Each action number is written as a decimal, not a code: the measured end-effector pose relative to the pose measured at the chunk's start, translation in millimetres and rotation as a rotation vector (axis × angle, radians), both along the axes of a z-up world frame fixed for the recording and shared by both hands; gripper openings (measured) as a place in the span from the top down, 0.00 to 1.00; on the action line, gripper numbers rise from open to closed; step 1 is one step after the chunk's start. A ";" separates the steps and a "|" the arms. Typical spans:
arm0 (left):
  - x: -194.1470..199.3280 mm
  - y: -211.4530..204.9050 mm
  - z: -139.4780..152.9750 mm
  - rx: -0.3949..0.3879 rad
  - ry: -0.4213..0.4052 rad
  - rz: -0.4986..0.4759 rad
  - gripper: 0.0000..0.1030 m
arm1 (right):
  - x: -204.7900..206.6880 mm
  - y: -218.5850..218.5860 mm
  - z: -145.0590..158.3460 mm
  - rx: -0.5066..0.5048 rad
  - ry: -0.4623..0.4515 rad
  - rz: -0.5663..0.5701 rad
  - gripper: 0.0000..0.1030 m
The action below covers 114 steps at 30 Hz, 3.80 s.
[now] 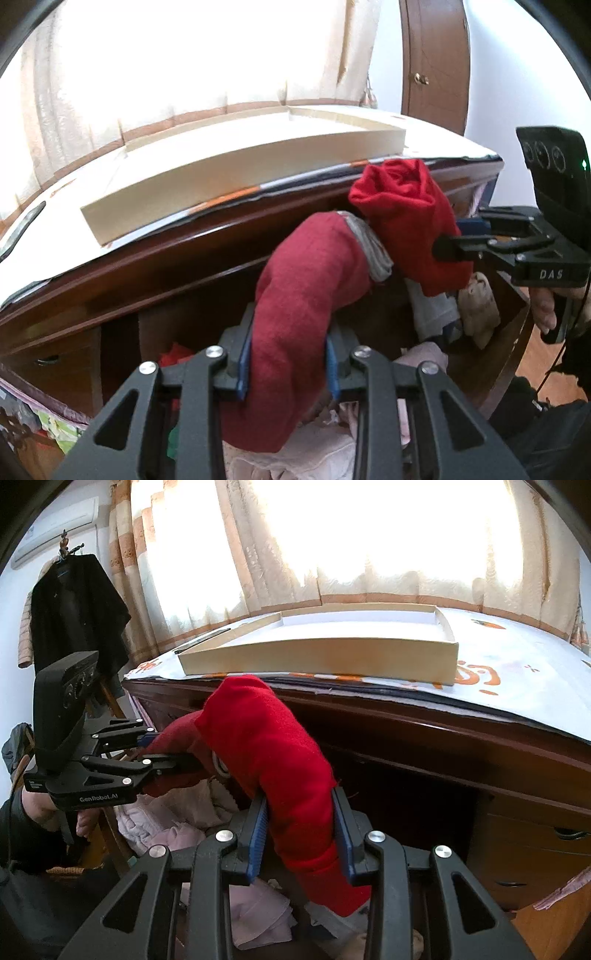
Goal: Take underwear out of drawer
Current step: 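Close the left gripper on the dark red rolled garment in the drawer, then lift both held red garments out of the drawer toward the tray, then lower both red garments into the tray and open both grippers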
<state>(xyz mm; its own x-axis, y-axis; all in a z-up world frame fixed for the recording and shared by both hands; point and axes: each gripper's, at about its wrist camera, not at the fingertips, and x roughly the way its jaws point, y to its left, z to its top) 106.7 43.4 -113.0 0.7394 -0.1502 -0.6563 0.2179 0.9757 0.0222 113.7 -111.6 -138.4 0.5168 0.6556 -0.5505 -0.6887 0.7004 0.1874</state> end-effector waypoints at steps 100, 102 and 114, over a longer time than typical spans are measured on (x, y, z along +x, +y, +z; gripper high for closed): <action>45.1 32.5 125.4 -0.192 -0.301 0.145 0.71 | 59.8 -18.4 125.3 0.318 -0.022 -0.147 0.66; 55.3 34.3 126.6 -0.204 -0.287 0.152 0.71 | 72.5 -18.3 124.4 0.320 0.006 -0.155 0.66; 117.7 43.6 122.0 -0.269 -0.157 0.181 0.71 | 133.9 -5.9 115.7 0.267 0.111 -0.195 0.65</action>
